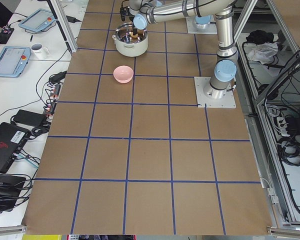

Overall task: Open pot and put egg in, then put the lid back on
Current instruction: 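Lower the egg into the pot and open the left gripper, then raise the left gripper out of the pot and withdraw it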

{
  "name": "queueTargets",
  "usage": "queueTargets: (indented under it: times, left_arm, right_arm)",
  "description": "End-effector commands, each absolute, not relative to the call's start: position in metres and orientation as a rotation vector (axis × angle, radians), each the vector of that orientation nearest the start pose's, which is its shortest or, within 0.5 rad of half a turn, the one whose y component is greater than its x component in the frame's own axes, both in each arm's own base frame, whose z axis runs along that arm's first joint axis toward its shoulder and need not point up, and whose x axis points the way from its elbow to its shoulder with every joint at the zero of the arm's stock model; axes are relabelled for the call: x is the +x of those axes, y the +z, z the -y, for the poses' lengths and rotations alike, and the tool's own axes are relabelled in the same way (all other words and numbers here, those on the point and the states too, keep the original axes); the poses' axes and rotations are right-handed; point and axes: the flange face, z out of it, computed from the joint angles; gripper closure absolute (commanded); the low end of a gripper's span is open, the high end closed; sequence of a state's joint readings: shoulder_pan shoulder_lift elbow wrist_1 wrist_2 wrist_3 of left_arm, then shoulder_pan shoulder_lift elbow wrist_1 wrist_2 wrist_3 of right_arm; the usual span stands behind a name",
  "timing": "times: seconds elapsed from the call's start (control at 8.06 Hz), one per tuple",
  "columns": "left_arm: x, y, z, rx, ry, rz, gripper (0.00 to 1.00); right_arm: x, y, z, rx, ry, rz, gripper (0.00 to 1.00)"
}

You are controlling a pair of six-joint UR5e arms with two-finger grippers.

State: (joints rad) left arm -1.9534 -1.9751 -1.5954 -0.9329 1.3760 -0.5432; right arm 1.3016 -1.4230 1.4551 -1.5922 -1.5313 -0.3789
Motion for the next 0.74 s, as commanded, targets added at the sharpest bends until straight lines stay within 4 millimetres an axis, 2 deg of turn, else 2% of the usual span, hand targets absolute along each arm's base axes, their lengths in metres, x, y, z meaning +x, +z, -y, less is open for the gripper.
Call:
queueTargets:
  times: [0.0, 0.12, 0.25, 0.37, 0.5, 0.62]
  left_arm:
    - [-0.363, 0.398, 0.511, -0.234, -0.109, -3.316, 0.01]
    - [-0.351, 0.427, 0.5, -0.242, -0.069, -3.293, 0.01]
    - [-0.328, 0.449, 0.492, -0.259, -0.039, -3.262, 0.01]
    - [-0.294, 0.463, 0.493, -0.231, -0.008, -3.239, 0.01]
    - [-0.264, 0.469, 0.501, -0.226, 0.0, -3.233, 0.01]
    - [-0.237, 0.476, 0.508, -0.145, -0.025, -3.219, 0.0]
  right_arm:
    - [-0.005, 0.474, 0.567, -0.034, -0.01, -3.099, 1.0]
    - [0.014, 0.475, 0.568, -0.012, -0.021, -3.102, 1.0]
    - [0.041, 0.476, 0.57, 0.008, -0.048, -3.103, 1.0]
    - [0.073, 0.475, 0.572, 0.053, -0.075, -3.1, 1.0]
    - [0.109, 0.47, 0.575, 0.071, -0.118, -3.096, 1.0]
    - [0.136, 0.464, 0.581, 0.112, -0.163, -3.086, 1.0]
